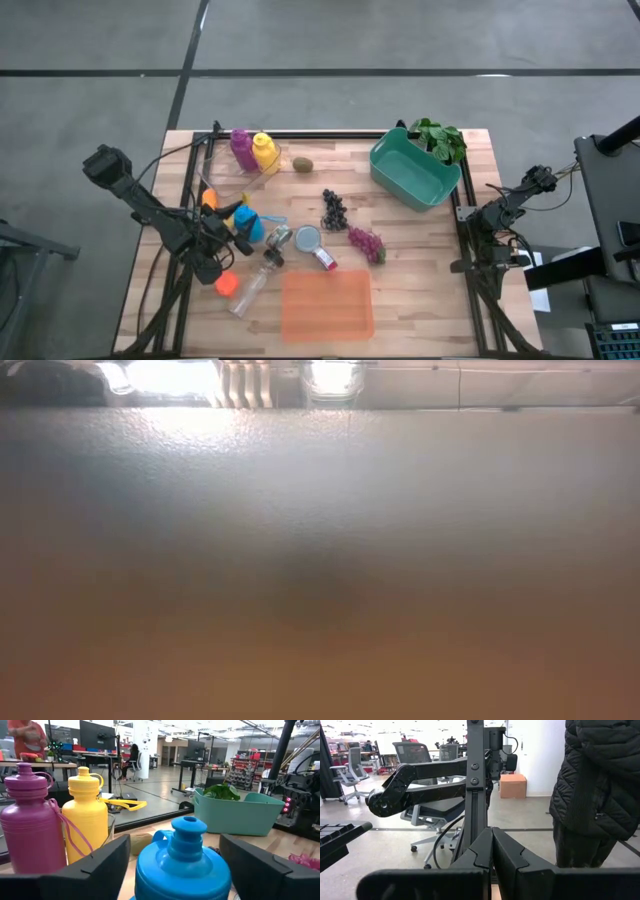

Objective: Pick & Place Food Item
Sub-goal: Put the blue water bottle into the transparent bin

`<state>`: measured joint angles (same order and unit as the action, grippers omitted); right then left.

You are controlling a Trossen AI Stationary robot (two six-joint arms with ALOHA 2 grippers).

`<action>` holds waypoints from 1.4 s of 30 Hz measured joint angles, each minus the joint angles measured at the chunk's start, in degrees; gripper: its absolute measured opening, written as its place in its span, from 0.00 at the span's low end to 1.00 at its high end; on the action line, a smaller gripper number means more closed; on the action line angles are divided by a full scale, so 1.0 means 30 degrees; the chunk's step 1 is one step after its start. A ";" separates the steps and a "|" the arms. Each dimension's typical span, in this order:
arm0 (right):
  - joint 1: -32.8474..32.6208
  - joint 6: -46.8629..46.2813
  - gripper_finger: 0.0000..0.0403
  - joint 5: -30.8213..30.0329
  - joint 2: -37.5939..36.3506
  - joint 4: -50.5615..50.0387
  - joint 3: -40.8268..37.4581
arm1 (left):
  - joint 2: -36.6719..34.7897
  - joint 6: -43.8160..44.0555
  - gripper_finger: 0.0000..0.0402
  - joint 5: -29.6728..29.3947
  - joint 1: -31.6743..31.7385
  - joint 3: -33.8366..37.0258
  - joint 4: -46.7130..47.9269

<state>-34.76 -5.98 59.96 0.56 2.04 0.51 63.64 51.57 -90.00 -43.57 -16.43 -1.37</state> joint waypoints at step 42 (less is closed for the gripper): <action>0.0007 -0.0006 0.02 0.0000 -0.0007 0.0000 0.0000 | -0.3250 -1.2704 0.96 0.1676 0.0058 -1.1861 0.1925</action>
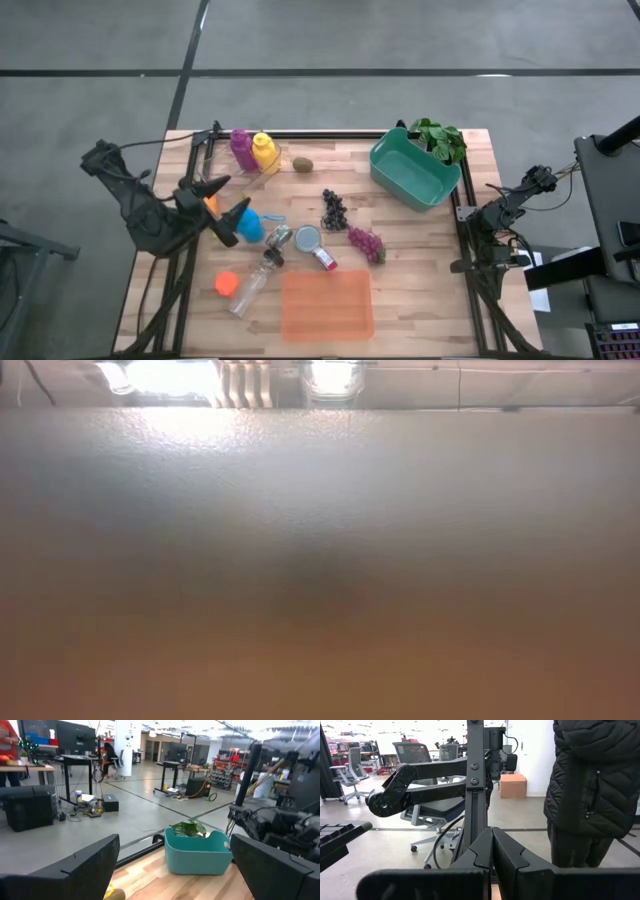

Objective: Pick & Place Food Item
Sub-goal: Put the blue water bottle into the transparent bin

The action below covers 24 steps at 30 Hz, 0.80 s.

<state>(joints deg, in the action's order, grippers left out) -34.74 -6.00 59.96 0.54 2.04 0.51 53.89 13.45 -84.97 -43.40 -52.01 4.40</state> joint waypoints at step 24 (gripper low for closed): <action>0.0000 0.0000 0.02 0.0000 0.0000 -0.0007 0.0000 | 0.4251 -0.0485 0.96 0.5529 0.5196 -0.8316 0.6141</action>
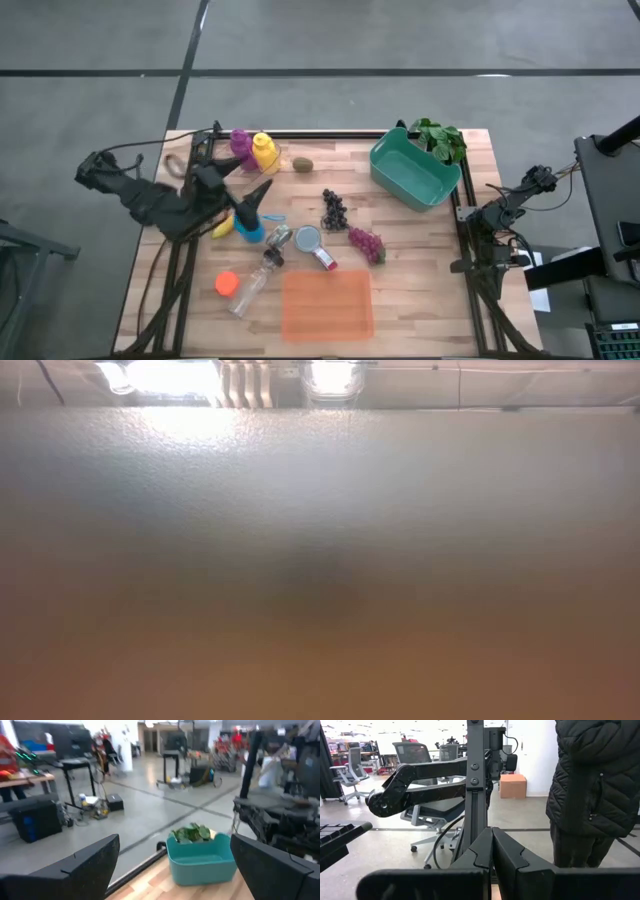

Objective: Pick & Place Food Item
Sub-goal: Put the blue water bottle into the transparent bin

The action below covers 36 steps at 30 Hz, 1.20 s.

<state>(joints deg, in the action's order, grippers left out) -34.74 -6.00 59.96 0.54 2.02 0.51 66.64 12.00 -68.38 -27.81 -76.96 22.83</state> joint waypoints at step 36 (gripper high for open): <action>-0.0003 0.0007 0.02 0.0000 0.0022 0.0007 0.0001 | 0.2106 2.0272 0.96 1.9697 0.8676 -0.1283 2.0866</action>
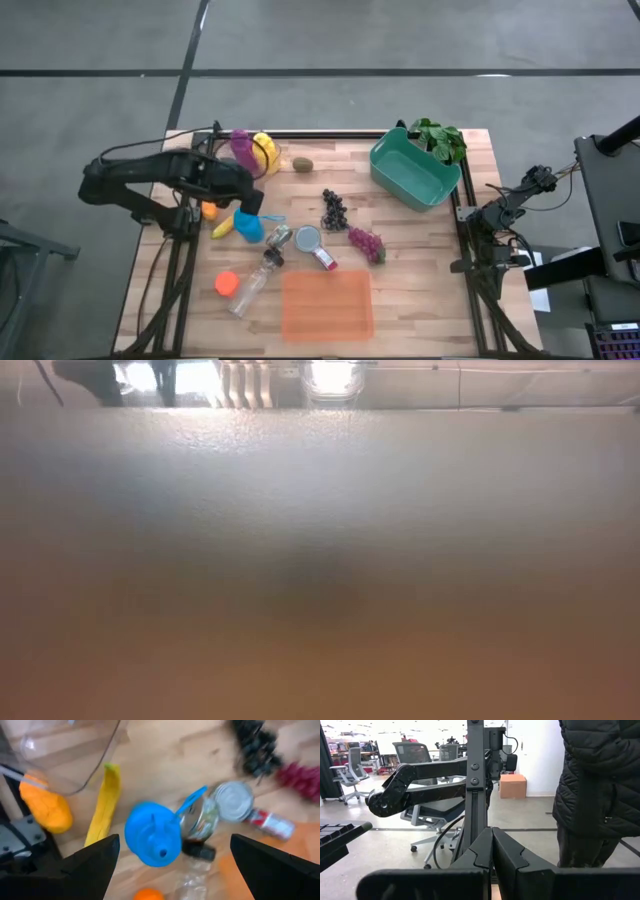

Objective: Pick & Place Food Item
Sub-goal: Put the blue water bottle into the transparent bin

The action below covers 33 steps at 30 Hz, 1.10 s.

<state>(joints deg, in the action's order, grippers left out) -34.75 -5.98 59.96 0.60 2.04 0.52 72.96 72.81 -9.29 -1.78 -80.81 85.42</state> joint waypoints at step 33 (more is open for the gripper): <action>-0.0004 -0.0007 0.02 0.0000 -0.0007 -0.0007 -0.0001 | 0.1038 -0.2141 0.96 0.0481 0.0015 0.3436 -0.1789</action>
<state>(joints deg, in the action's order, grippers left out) -34.76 -6.00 59.96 0.58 2.02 0.51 76.07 66.39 -7.85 -1.74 -70.50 80.06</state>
